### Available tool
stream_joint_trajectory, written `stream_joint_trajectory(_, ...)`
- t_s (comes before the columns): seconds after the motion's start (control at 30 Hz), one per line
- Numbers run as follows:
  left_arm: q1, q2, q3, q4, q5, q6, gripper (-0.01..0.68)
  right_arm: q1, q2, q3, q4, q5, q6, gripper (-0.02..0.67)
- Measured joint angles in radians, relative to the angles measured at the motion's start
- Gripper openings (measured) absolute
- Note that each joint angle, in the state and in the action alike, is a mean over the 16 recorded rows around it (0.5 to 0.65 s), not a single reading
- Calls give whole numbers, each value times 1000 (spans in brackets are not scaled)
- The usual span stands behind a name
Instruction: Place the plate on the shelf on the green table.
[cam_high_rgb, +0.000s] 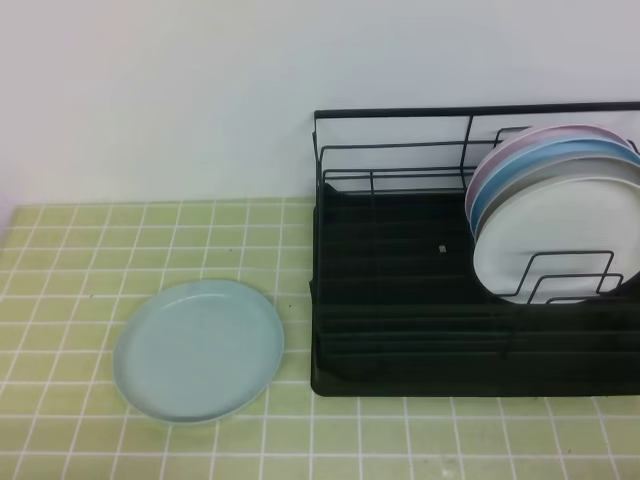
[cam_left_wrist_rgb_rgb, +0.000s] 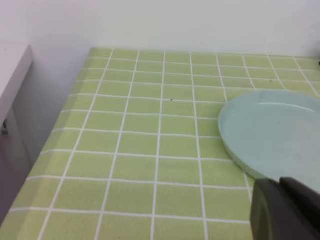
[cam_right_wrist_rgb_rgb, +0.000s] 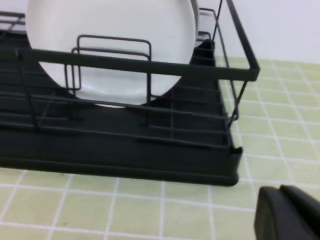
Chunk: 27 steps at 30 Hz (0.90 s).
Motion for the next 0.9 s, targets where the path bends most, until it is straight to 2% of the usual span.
stream_joint_trajectory(0.13, 0, 0, 0, 9, -30, 1, -2, 0, 0, 0, -12, -71, -4, -4)
stream_joint_trajectory(0.27, 0, 0, 0, 20, -121, 1, -2, 0, 1, 0, -19, -200, -6, -4)
stream_joint_trajectory(0.63, 0, 0, -1, 34, -577, 3, -2, 0, 1, 0, -16, -615, 0, -4)
stream_joint_trajectory(0.9, 0, 0, -2, 35, -803, 4, -2, 0, 1, -2, -16, -725, 5, -3)
